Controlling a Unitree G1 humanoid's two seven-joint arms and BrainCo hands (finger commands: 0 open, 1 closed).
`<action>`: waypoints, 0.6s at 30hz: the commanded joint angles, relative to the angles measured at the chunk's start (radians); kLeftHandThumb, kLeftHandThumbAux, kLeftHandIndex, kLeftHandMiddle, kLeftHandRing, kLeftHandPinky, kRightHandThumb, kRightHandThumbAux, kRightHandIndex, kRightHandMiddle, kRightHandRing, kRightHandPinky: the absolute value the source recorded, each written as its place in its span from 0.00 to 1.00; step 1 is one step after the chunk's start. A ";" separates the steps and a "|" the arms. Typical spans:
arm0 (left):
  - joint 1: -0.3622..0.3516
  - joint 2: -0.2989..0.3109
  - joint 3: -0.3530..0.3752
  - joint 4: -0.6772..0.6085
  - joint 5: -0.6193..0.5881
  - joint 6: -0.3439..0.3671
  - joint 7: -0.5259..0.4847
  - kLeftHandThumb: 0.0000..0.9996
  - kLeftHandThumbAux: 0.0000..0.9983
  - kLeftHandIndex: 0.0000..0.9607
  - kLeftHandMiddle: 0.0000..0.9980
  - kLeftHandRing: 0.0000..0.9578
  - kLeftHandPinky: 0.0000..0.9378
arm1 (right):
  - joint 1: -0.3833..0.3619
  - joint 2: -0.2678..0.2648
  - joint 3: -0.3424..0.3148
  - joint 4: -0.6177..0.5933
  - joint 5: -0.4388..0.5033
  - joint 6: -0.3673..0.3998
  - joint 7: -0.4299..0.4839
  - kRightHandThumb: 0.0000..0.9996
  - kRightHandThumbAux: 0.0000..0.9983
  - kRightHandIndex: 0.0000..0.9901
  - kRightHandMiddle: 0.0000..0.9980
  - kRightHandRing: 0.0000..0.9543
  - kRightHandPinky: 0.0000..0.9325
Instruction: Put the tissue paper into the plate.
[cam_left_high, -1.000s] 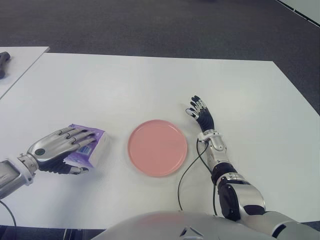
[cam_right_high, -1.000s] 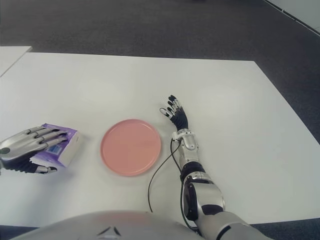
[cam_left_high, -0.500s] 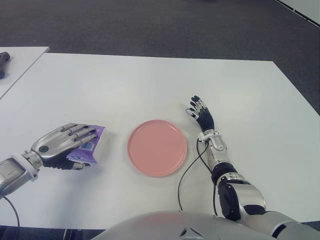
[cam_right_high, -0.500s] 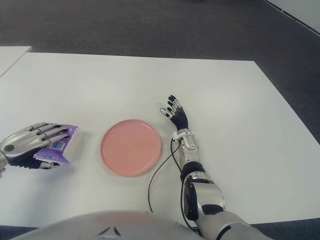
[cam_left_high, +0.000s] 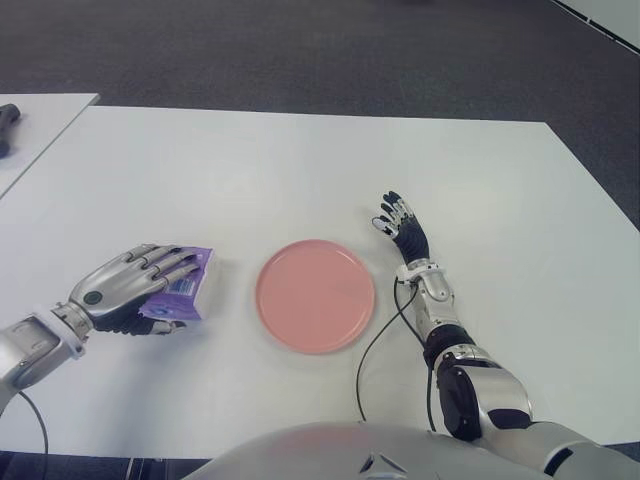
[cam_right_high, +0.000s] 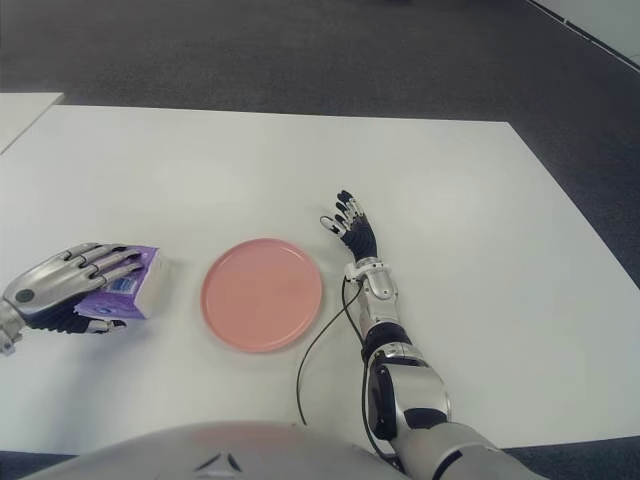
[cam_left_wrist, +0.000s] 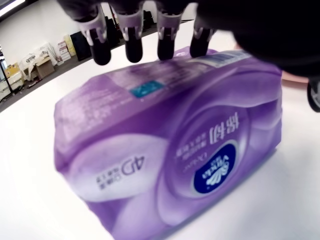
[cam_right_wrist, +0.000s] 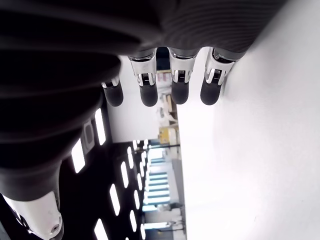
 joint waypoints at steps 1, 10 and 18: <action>-0.030 0.011 -0.054 0.064 0.031 0.014 0.041 0.09 0.23 0.00 0.00 0.00 0.00 | 0.059 -0.003 -0.008 0.062 0.009 0.059 -0.006 0.10 0.71 0.00 0.00 0.00 0.00; -0.086 0.022 -0.126 0.134 0.053 0.042 0.129 0.10 0.25 0.00 0.00 0.00 0.00 | 0.058 -0.004 -0.009 0.064 0.009 0.058 -0.005 0.10 0.71 0.00 0.00 0.00 0.00; -0.168 0.007 -0.204 0.225 0.074 0.056 0.252 0.11 0.29 0.00 0.00 0.00 0.00 | 0.058 -0.007 -0.010 0.064 0.010 0.059 -0.003 0.10 0.71 0.00 0.00 0.00 0.00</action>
